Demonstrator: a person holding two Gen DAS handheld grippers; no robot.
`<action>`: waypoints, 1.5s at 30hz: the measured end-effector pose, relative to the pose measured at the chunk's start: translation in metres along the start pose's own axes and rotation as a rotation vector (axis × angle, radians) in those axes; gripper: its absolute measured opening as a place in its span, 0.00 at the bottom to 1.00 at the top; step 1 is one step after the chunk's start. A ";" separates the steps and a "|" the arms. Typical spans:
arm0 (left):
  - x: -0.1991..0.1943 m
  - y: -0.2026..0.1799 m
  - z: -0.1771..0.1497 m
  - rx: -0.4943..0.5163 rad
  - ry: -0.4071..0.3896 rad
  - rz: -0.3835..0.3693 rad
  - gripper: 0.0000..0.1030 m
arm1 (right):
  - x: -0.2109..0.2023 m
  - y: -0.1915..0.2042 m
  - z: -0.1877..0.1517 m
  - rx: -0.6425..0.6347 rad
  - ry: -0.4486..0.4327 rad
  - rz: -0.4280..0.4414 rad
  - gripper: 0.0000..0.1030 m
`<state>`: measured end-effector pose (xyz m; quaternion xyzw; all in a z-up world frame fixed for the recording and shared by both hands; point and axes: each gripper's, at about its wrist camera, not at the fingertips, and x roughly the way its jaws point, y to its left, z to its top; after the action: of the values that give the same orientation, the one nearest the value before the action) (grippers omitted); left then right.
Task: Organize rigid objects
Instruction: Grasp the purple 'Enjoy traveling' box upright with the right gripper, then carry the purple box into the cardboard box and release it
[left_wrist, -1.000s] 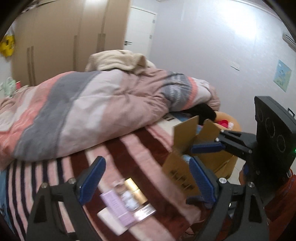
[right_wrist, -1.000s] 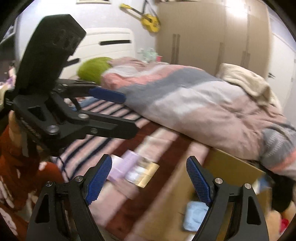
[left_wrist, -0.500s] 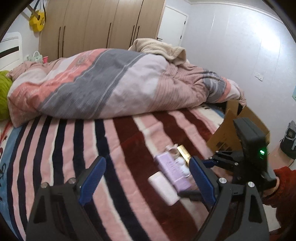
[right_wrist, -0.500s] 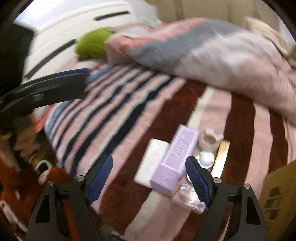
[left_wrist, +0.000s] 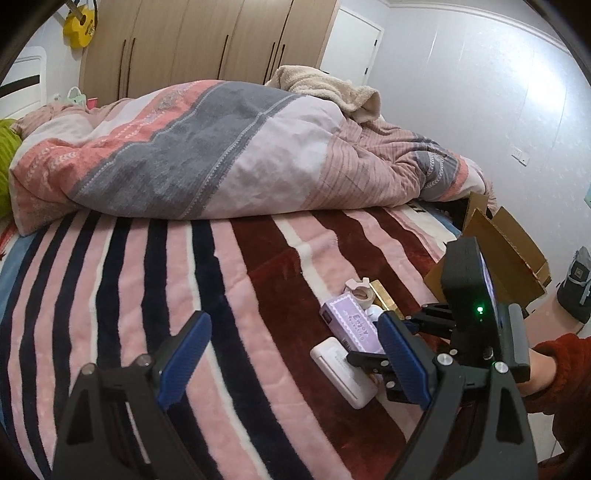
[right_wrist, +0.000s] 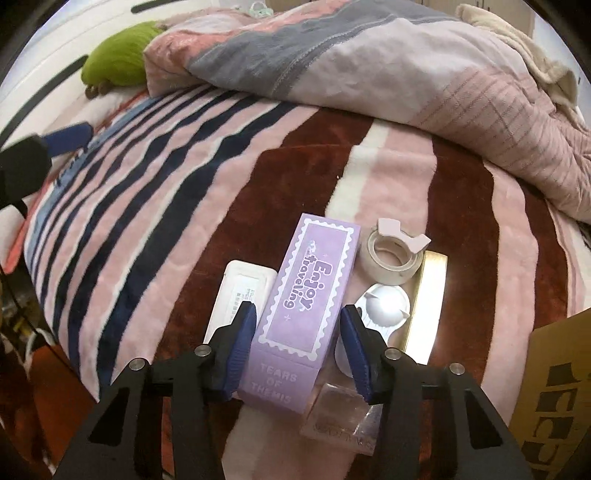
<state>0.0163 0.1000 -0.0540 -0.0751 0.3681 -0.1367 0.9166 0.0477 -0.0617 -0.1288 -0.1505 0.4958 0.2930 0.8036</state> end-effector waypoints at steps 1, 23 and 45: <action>0.000 -0.002 0.000 0.001 0.001 -0.003 0.87 | 0.000 0.000 0.001 0.002 0.005 -0.001 0.40; -0.012 -0.075 0.052 -0.014 -0.003 -0.249 0.77 | -0.157 0.014 0.020 -0.146 -0.188 0.153 0.31; 0.098 -0.290 0.119 0.190 0.164 -0.423 0.59 | -0.245 -0.192 -0.060 0.119 -0.232 0.051 0.31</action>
<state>0.1104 -0.2017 0.0365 -0.0527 0.4028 -0.3653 0.8376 0.0419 -0.3226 0.0512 -0.0550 0.4196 0.2989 0.8553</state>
